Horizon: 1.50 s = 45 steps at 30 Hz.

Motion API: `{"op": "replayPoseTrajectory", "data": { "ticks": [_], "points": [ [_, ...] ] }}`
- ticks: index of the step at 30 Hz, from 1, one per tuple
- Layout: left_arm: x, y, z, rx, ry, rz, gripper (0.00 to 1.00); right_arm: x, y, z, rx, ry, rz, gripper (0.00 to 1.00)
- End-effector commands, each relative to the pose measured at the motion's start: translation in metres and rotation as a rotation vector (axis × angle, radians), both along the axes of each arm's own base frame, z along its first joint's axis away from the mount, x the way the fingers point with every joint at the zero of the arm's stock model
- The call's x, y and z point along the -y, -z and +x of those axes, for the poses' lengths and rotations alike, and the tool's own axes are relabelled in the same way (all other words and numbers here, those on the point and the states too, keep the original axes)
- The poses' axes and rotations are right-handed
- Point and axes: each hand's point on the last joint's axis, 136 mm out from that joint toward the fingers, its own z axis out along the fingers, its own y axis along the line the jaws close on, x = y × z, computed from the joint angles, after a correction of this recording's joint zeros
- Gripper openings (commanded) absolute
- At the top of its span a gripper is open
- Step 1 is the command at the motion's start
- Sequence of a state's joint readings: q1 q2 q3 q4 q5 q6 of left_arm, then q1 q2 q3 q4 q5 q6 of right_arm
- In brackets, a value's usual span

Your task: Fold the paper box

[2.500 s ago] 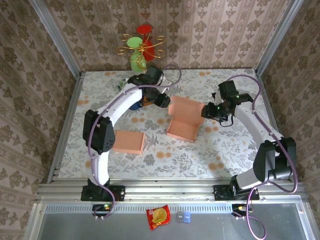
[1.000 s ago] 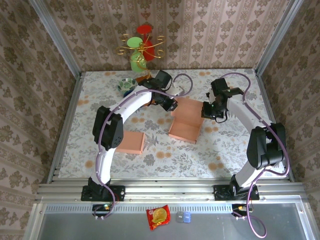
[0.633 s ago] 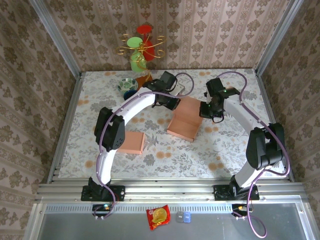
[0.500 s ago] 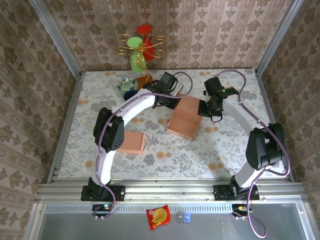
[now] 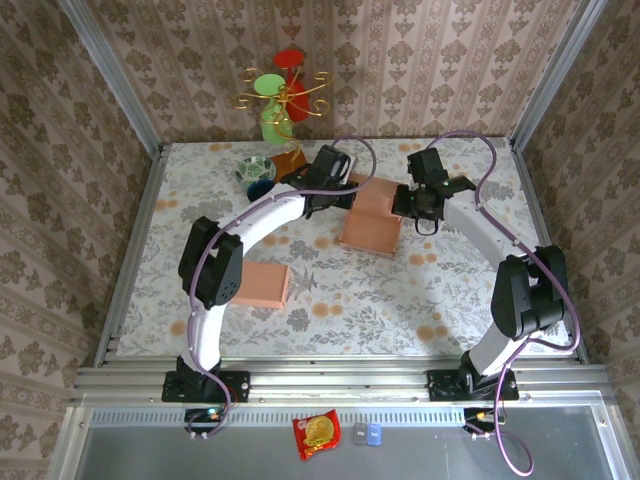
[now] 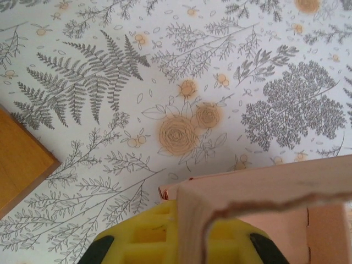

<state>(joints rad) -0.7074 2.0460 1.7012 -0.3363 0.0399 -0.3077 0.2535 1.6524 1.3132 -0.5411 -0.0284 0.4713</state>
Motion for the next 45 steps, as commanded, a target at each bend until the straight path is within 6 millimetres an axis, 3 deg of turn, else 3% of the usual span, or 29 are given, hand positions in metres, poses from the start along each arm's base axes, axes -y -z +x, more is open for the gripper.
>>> {"op": "replayPoseTrajectory", "data": {
  "ticks": [1, 22, 35, 41, 45],
  "points": [
    [0.002, -0.01, 0.0, 0.021, -0.011, -0.095, 0.0, -0.011, -0.013, 0.02, 0.123, -0.004, 0.04, 0.0],
    [0.007, 0.002, -0.023, 0.179, 0.07, -0.279, 0.0, -0.021, 0.006, -0.007, 0.271, -0.125, -0.112, 0.0],
    [0.003, 0.021, -0.038, 0.143, 0.04, -0.335, 0.0, -0.017, 0.017, -0.022, 0.323, -0.108, -0.282, 0.0],
    [-0.001, 0.028, -0.046, 0.147, 0.011, -0.296, 0.0, -0.026, 0.015, -0.031, 0.332, -0.117, -0.297, 0.11],
    [-0.01, 0.03, -0.046, 0.175, -0.029, -0.25, 0.0, -0.039, 0.004, -0.042, 0.274, -0.107, -0.195, 0.22]
  ]
}}
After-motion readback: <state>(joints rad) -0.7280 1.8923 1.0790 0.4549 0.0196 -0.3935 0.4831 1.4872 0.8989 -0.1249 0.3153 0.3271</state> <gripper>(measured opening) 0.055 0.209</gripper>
